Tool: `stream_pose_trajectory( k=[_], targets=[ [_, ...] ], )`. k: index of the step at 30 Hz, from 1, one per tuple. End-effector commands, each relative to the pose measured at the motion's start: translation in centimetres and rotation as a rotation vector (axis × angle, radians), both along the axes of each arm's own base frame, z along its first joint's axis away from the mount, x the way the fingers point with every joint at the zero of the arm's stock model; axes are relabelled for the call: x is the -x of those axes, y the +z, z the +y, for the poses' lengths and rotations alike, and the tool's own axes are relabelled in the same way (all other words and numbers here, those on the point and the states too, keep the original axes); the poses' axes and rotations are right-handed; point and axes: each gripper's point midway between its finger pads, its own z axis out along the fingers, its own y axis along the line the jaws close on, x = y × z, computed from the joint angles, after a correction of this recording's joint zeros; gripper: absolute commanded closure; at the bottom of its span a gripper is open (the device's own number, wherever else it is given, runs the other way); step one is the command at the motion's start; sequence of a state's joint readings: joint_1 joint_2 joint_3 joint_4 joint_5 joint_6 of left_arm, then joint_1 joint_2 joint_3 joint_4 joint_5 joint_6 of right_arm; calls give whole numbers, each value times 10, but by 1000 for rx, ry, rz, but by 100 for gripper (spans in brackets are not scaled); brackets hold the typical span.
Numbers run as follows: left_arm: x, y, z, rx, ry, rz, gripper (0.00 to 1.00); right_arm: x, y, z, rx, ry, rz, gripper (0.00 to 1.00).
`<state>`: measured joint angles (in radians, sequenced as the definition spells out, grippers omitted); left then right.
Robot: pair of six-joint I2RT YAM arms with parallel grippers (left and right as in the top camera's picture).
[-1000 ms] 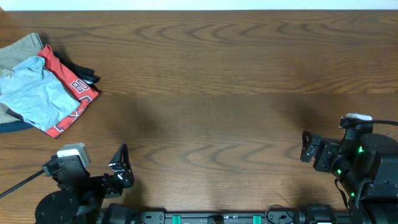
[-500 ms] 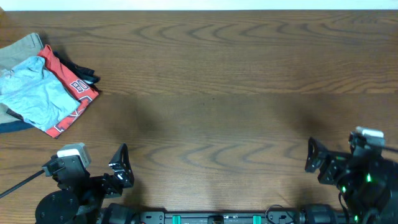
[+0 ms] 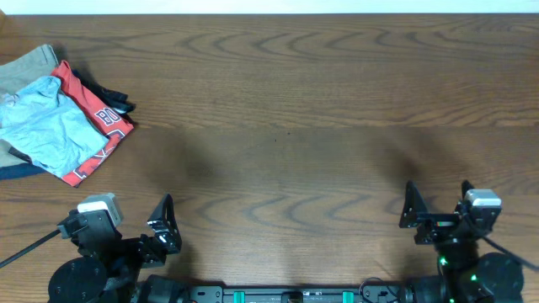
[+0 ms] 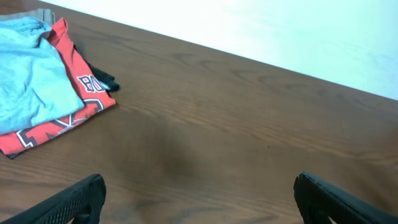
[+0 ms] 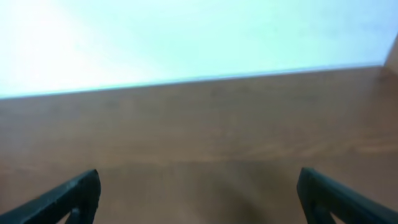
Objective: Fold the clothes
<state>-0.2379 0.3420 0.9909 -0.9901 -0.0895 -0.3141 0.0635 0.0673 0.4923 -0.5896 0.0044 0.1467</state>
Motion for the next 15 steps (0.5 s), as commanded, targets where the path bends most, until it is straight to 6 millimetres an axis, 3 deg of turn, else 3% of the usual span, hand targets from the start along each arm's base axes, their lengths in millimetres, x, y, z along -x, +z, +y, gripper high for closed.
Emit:
stream_pose_trajectory(
  k=[1, 15],
  targets=[
    [0, -1, 2, -6, 11, 1, 3, -5, -12, 8, 9, 45, -42, 1],
    [0, -1, 2, -6, 11, 1, 2, -45, -41, 14, 16, 61, -253, 1]
  ],
)
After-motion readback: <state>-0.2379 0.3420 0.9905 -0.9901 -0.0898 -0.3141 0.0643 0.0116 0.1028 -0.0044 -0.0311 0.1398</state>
